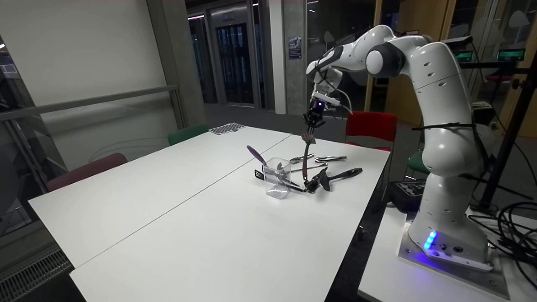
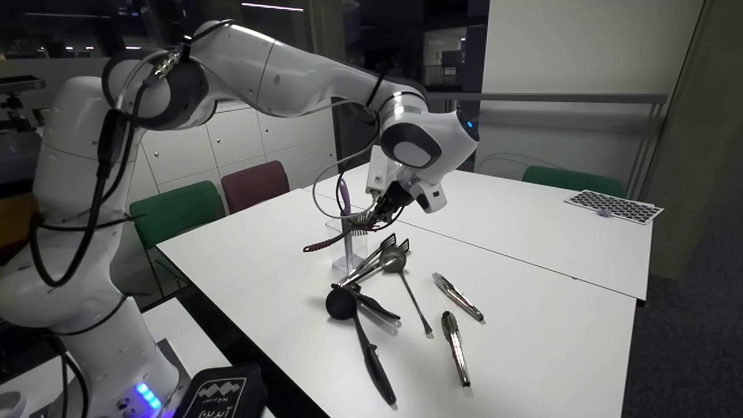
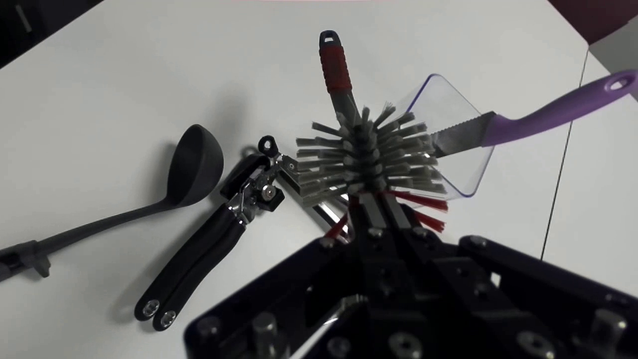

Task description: Remove the tool from the utensil holder and put a tool in another one

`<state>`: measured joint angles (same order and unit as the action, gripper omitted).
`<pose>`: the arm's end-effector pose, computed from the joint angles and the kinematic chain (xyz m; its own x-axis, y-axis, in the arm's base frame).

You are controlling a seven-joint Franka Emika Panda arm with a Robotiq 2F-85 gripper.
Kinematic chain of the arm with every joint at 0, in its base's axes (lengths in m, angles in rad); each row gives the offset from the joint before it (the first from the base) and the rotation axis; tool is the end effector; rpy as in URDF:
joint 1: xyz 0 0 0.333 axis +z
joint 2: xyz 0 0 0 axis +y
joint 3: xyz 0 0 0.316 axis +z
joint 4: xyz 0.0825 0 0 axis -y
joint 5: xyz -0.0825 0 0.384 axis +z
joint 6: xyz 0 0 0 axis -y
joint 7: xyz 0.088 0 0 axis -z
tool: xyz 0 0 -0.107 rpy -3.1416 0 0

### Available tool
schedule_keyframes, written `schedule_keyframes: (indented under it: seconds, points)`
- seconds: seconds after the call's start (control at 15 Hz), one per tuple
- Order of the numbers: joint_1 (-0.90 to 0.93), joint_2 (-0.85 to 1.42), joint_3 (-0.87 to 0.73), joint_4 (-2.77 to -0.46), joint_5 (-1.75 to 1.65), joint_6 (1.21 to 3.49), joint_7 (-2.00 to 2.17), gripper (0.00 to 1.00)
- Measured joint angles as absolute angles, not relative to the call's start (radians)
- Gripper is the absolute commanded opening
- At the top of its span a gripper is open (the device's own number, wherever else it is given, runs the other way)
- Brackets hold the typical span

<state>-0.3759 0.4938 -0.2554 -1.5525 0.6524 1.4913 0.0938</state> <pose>0.5603 -0.2976 0.3533 0.6363 -0.5487 -0.5423 -0.7695 -0.5016 -0.3954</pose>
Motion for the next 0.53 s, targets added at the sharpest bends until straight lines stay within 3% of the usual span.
schedule_keyframes:
  seconds: [0.53]
  points:
    - [-0.434,0.595,-0.272,-1.454,0.662,1.494,0.257,0.01]
